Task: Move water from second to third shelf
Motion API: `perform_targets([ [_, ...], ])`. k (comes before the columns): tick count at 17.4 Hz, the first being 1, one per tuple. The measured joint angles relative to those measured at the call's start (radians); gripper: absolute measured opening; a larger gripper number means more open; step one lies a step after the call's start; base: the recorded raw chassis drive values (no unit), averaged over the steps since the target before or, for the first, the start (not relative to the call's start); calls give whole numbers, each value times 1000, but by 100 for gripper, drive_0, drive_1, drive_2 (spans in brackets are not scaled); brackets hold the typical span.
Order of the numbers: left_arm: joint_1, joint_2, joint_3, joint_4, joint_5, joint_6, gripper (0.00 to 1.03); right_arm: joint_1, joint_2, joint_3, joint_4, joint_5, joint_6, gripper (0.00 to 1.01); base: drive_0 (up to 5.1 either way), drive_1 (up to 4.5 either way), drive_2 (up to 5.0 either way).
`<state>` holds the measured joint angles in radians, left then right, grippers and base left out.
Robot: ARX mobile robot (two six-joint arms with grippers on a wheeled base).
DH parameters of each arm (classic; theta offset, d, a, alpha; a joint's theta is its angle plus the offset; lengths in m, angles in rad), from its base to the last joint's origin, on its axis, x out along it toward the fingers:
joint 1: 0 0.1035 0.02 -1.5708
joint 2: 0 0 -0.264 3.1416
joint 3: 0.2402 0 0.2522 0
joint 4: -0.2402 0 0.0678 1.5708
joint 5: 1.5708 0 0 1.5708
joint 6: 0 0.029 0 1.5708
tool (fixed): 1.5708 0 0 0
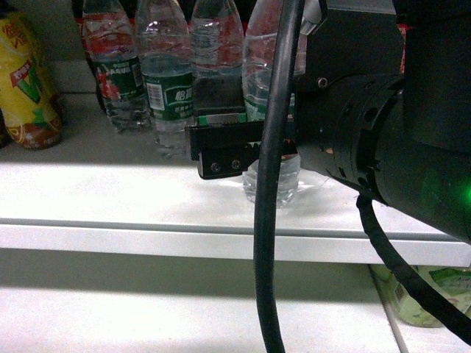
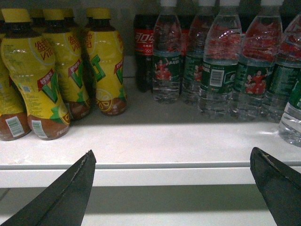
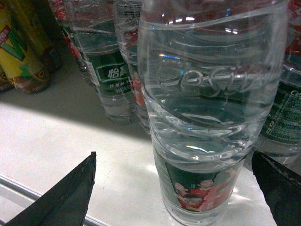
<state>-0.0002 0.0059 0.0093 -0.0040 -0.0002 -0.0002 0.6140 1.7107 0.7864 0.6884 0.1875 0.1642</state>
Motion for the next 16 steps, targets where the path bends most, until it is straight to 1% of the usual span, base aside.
perform_targets([
  [10, 0, 0, 0, 0, 0, 0, 98, 0, 111, 111, 4, 50, 4, 98, 0, 0, 0],
  [12, 0, 0, 0, 0, 0, 0, 98, -6, 135, 132, 8, 60, 4, 98, 0, 0, 0],
  [16, 0, 0, 0, 0, 0, 0, 98, -6, 167, 141, 8, 75, 4, 98, 0, 0, 0],
])
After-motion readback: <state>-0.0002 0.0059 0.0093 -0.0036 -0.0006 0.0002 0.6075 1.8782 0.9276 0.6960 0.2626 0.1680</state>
